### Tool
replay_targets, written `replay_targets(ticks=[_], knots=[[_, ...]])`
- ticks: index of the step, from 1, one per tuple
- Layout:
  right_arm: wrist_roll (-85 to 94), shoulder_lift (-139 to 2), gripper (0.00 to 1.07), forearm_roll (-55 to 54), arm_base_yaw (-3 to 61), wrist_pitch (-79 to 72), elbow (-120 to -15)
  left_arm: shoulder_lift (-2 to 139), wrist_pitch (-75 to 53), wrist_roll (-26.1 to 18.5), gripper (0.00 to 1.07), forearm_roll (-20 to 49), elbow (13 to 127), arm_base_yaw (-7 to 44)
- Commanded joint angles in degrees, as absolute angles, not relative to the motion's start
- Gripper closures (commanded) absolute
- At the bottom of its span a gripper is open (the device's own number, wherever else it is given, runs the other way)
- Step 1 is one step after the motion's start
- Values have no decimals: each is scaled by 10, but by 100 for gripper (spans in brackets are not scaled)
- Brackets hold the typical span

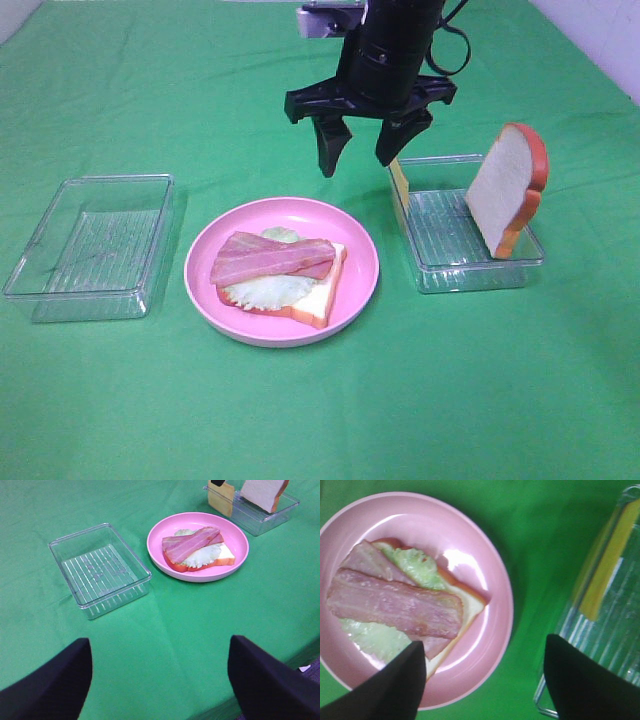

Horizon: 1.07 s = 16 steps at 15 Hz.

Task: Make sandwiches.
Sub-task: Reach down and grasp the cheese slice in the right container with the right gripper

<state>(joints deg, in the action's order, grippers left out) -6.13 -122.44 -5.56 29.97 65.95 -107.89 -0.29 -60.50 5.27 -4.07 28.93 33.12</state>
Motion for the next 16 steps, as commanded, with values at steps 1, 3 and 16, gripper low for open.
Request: replay_targets(ticks=[1,3,16], knots=[[-87,-1231,52,-27,276,674,-1104,-14,-599,53,34,-37,286,332],[-87,-1247,53,-29,261,679,-1117,-14,-599,53,34,-37,286,332],[-72,-1348,65,-25,236,684,-1174,-14,-599,53,34,-37,286,332]])
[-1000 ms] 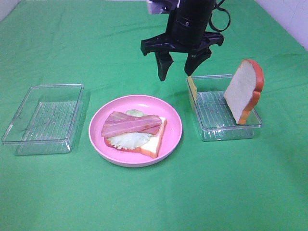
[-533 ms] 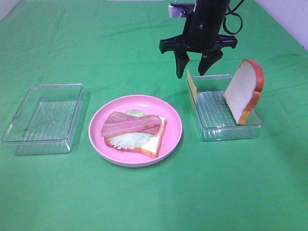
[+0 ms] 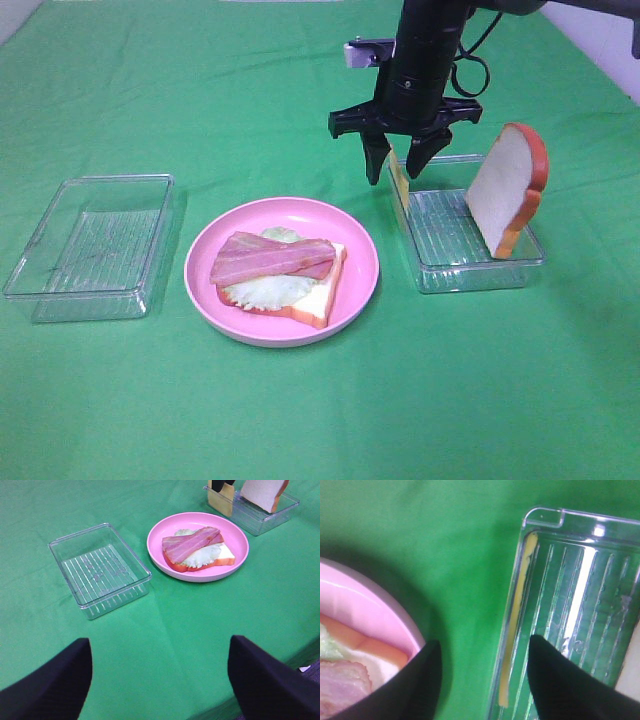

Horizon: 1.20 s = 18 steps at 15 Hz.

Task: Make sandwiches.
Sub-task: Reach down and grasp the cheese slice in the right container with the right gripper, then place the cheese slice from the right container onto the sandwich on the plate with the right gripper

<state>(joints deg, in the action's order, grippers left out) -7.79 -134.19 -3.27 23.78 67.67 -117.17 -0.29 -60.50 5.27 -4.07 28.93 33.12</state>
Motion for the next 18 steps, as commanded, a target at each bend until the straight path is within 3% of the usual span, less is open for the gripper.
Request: replay_targets(ticks=[1,7,13,18], knots=[[-72,-1349,69,-23,236,684,-1174,-14,-599,53,34,-37,286,332],[-74,-1349,107,0,236,692,-1174,-14,-599,53,34,-37,286,332],[-72,-1345,107,0,236,739,-1226,-14,-599,53,34,-37,286,332],[-14,-1286,107,-124,237,738,-1228,-14,-599,53,34,-37,286,332]])
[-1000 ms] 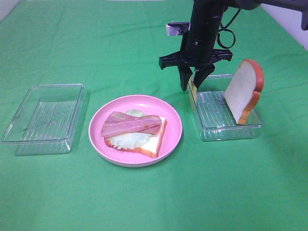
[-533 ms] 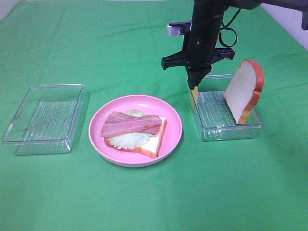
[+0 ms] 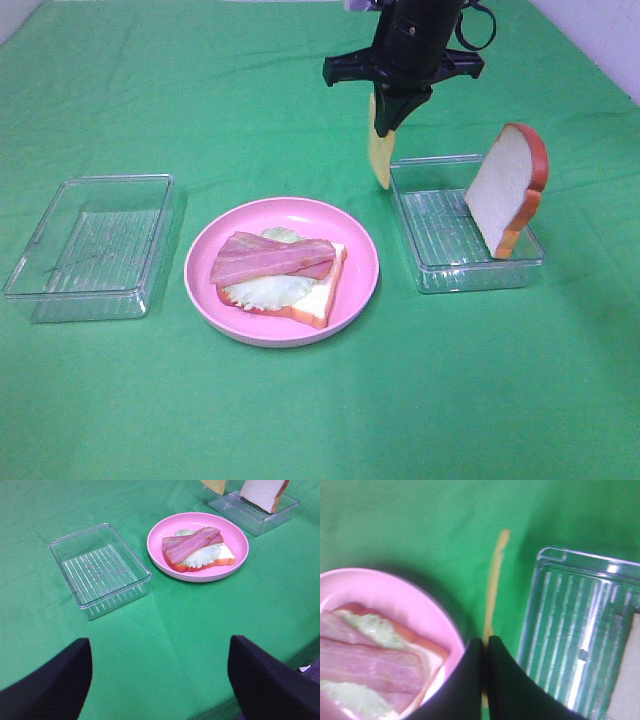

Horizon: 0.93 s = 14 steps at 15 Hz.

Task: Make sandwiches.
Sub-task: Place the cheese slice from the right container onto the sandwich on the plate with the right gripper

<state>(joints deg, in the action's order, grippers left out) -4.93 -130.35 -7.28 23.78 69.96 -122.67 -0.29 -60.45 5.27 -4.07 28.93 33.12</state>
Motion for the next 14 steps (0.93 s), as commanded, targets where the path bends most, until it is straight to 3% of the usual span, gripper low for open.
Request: replay_targets(ticks=[1,3,8,14], knots=[[0,-1280,107,-168,237,738,-1223,-14,-599,53,34,-37,286,332],[47,-1278,107,-276,238,738,-1204,-14,-599,53,34,-37,286,332],[148,-1279,107,-398,272,732,-1106,-14,-599,53,34,-37,286,332],[170,-1328,107,-456,278,700,-1067,-14,-599,53,34,-37,286,332]])
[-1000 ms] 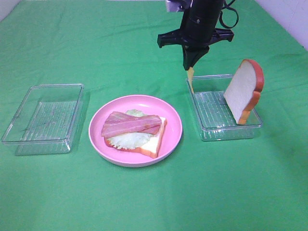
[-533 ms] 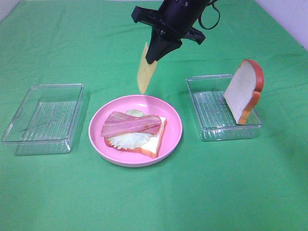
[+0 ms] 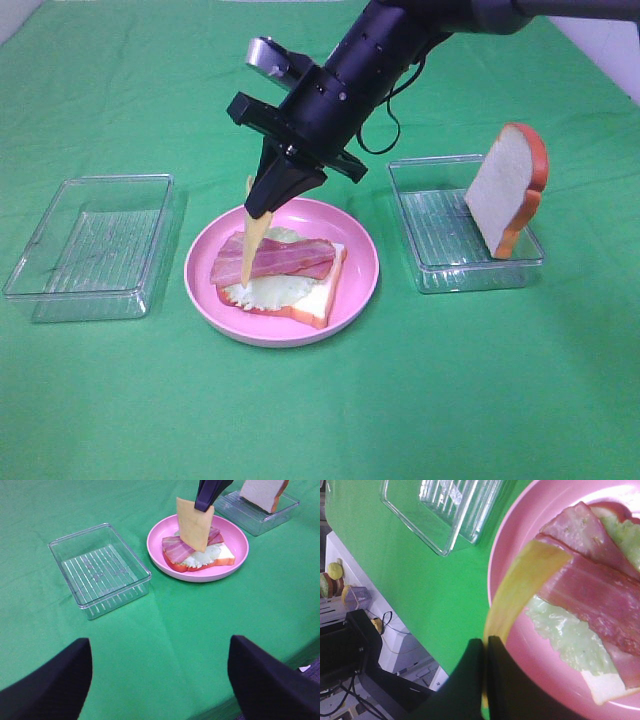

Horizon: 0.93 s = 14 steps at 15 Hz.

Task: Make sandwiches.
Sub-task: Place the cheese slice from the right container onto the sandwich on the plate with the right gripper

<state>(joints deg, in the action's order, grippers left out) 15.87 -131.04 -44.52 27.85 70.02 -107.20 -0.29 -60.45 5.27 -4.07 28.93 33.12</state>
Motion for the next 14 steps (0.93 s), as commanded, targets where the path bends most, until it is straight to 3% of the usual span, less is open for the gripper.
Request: replay_targets(ticks=[1,6,9,11,14], knots=[[167,-1333,107,-448,277,692,-1067,-14,-599,53,34,-37,286,332],[80,-1334,107,-317,276,645,-1067,-14,-599,53,34,-37,286,332],[76,-1334,105,-312,276,632,-1067,-14,-599,53,34,-37,286,332],[74,-1334,90,-309,276,627,-1067,-14,-599,53,34,-37,286,332],[42,-1334,58,-275,276,621,-1069,-14,-599,53,34,-37,286,332]])
